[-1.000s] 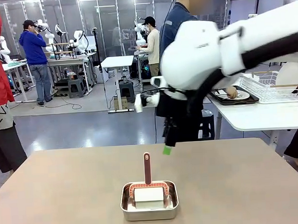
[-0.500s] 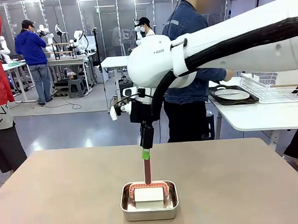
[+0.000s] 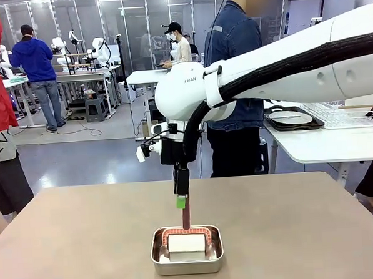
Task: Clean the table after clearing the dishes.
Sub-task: When the right (or left) Handle tray is removed, use the right hand (or left hand) to clean the right (or left) side of the table with the Lint Roller.
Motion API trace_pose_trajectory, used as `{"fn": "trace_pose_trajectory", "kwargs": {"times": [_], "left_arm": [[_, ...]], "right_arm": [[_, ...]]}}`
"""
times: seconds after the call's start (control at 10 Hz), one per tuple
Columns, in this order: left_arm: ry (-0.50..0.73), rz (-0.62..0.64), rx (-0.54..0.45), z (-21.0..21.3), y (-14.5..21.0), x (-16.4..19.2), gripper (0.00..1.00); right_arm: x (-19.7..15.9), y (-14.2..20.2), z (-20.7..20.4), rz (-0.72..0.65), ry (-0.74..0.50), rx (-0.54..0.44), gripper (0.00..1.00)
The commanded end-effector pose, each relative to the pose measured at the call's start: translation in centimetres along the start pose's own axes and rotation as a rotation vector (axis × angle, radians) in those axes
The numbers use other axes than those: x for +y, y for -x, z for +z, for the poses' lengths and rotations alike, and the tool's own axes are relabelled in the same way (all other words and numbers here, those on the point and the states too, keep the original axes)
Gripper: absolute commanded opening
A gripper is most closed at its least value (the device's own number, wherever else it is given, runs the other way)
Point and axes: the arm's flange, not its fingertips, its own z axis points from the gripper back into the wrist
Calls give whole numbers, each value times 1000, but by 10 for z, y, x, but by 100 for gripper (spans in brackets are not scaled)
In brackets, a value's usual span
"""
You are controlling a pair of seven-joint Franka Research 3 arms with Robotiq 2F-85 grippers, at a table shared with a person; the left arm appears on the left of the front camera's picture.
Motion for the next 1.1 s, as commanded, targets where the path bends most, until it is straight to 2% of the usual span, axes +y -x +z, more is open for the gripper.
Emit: {"fn": "trace_pose_trajectory", "kwargs": {"times": [0.0,0.1,0.3,0.4,0.7,1.0], "left_arm": [[4,-2,12,4,0,-2,100],[4,-2,12,4,0,-2,100],[4,-2,12,4,0,-2,100],[4,-2,12,4,0,-2,100],[4,-2,12,4,0,-2,100],[4,-2,12,4,0,-2,100]], "right_arm": [[-5,2,-8,1,-13,25,100],[-8,2,-12,-13,-12,51,100],[-10,7,-7,1,27,-4,100],[-14,9,-7,-6,4,31,100],[-31,21,-14,12,-10,0,100],[-29,23,-16,15,-31,-12,100]]}}
